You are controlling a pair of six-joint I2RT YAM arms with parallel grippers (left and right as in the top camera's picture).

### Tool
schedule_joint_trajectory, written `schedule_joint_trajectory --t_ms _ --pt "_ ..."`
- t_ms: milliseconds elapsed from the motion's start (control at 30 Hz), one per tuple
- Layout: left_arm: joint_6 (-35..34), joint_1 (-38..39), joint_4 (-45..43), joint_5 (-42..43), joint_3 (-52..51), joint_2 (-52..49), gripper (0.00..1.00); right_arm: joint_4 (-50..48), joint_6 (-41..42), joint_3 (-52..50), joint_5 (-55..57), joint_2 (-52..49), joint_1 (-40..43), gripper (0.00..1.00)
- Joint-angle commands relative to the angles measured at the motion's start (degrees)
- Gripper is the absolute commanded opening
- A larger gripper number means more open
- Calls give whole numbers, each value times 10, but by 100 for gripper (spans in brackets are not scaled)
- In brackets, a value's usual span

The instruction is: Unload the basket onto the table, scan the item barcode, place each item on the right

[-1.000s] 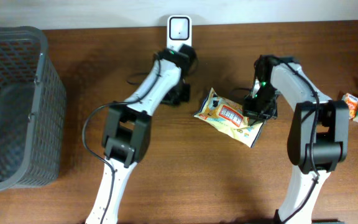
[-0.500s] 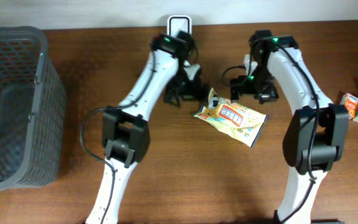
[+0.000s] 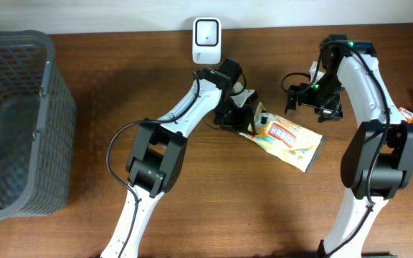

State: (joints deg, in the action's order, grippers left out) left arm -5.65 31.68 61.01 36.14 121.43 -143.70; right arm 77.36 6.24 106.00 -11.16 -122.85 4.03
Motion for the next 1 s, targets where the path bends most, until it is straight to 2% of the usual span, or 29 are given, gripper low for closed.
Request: schedule_joint_trajectory --t_ms 0,67,167,200,233,367,533,567,633,700,833,967 --pt "-44 -1 0 -108 -4 1 0 0 5 -10 -20 2 -6 99" --pt "-44 -5 13 -136 1 3 0 -11 5 -35 -19 2 -11 99" --pt "-45 -31 87 -213 76 7 0 -35 5 -79 -20 2 -11 99" --pt "-50 -40 113 -240 106 8 0 -32 5 -82 -20 2 -11 93" --pt "-55 -61 176 -301 186 8 0 -30 3 -82 -39 2 -11 88" --pt "-57 -90 247 -346 288 8 0 -24 -67 -82 -143 2 -21 88" --pt "-83 -102 267 -357 296 10 0 -82 -72 -90 -167 2 -83 89" --pt "-83 -102 270 -388 301 11 0 -94 -62 -90 -164 0 -99 89" --pt "-136 -103 303 -543 326 17 0 -108 -20 -91 -132 -5 -121 88" --pt "-154 -114 327 -653 362 25 0 -115 -10 -91 -108 -6 -132 88" --pt "-154 -148 332 -699 398 52 0 -116 -10 -91 -109 -6 -133 88" --pt "-153 -153 344 -869 409 59 0 -117 -10 -91 -108 -6 -134 88"
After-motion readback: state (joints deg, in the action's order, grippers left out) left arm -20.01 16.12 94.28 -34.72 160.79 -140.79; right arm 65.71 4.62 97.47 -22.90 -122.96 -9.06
